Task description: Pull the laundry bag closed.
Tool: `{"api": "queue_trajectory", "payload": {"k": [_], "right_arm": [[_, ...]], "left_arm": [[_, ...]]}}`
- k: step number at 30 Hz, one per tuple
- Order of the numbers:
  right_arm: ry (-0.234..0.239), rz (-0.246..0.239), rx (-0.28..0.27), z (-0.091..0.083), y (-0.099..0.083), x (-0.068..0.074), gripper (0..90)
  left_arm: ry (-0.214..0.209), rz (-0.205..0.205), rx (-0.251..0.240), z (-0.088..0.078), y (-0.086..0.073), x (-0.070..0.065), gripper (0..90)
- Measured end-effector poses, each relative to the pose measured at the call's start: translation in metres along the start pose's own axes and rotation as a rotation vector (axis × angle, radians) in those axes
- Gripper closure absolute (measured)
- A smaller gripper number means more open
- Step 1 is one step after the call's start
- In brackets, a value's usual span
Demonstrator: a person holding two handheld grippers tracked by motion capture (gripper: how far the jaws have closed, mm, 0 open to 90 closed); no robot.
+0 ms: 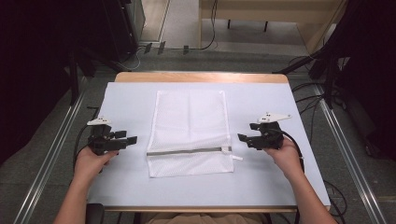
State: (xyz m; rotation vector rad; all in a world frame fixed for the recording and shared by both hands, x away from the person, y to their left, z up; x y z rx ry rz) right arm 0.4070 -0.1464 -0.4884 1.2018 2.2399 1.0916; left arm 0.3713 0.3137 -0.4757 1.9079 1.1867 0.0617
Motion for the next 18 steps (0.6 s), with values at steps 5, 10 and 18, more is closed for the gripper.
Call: {"api": "queue_trajectory", "payload": {"k": [5,10,18], "right_arm": [[0.018,0.005,0.01,-0.001,-0.006,-0.008,23.6],[-0.011,0.038,0.02,0.001,-0.009,-0.019,23.9],[-0.04,0.05,0.037,0.004,-0.012,-0.024,24.5]], "left_arm": [[0.021,-0.004,0.009,-0.001,-0.002,0.005,34.5],[0.029,-0.012,0.015,0.0,-0.003,0.007,34.3],[0.033,-0.009,0.026,0.003,-0.004,0.007,33.7]]}}
Point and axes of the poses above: each handheld gripper's, and its own axes: z roughly forward along the jaws, y roughly out of its top, x roughly to its left, the point moved 7 cm from there along z, roughly forward along the jaws, and after that the axes turned 9 degrees about -y, right-handed, at the moved point
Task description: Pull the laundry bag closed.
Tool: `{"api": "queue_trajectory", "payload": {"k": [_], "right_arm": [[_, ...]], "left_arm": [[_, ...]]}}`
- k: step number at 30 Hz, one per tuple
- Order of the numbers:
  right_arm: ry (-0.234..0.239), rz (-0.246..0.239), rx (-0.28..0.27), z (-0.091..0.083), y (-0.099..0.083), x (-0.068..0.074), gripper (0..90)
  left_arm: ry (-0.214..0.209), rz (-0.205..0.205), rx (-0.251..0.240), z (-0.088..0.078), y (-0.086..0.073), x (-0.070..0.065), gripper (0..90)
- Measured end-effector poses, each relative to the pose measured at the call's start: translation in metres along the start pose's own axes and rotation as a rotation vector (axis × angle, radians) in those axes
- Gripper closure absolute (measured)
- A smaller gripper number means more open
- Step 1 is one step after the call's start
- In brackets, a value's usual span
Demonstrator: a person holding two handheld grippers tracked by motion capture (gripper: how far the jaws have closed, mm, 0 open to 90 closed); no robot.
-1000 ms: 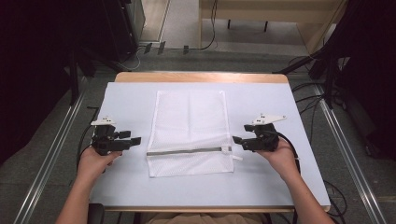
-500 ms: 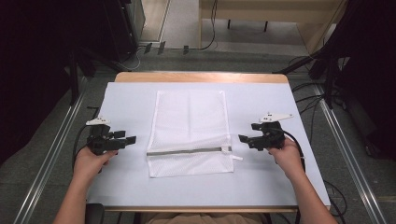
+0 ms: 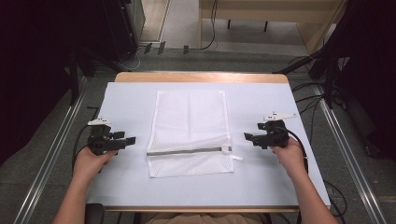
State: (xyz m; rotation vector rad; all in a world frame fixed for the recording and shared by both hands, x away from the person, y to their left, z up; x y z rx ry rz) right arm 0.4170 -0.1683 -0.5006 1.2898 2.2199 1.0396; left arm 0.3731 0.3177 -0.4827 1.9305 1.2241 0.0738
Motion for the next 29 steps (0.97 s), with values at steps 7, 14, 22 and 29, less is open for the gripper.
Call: {"api": "queue_trajectory", "payload": {"k": [7,14,22,29], "right_arm": [[-0.001,-0.005,0.012,0.0011,-0.0013,0.0003,24.5],[0.001,-0.004,0.015,0.0016,-0.0017,0.0005,24.5],[0.003,-0.006,0.023,0.0024,-0.0025,0.0015,24.5],[0.0,-0.013,0.029,0.004,-0.0036,0.0004,24.9]], "left_arm": [[0.013,0.005,0.017,0.0028,-0.0015,-0.0004,33.3],[0.015,0.001,0.017,0.0033,-0.0016,-0.0001,32.6],[0.022,0.001,0.031,0.0055,-0.0033,-0.0001,31.8],[0.034,0.002,0.048,0.0087,-0.0054,0.0005,28.9]]}}
Point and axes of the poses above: each handheld gripper's, and its own axes: z roughly forward along the jaws, y roughly out of its top, x roughly to its left, the point moved 7 cm from there along z, roughly forward along the jaws, and after that the axes turned 9 degrees about -y, right-handed, at the moved point
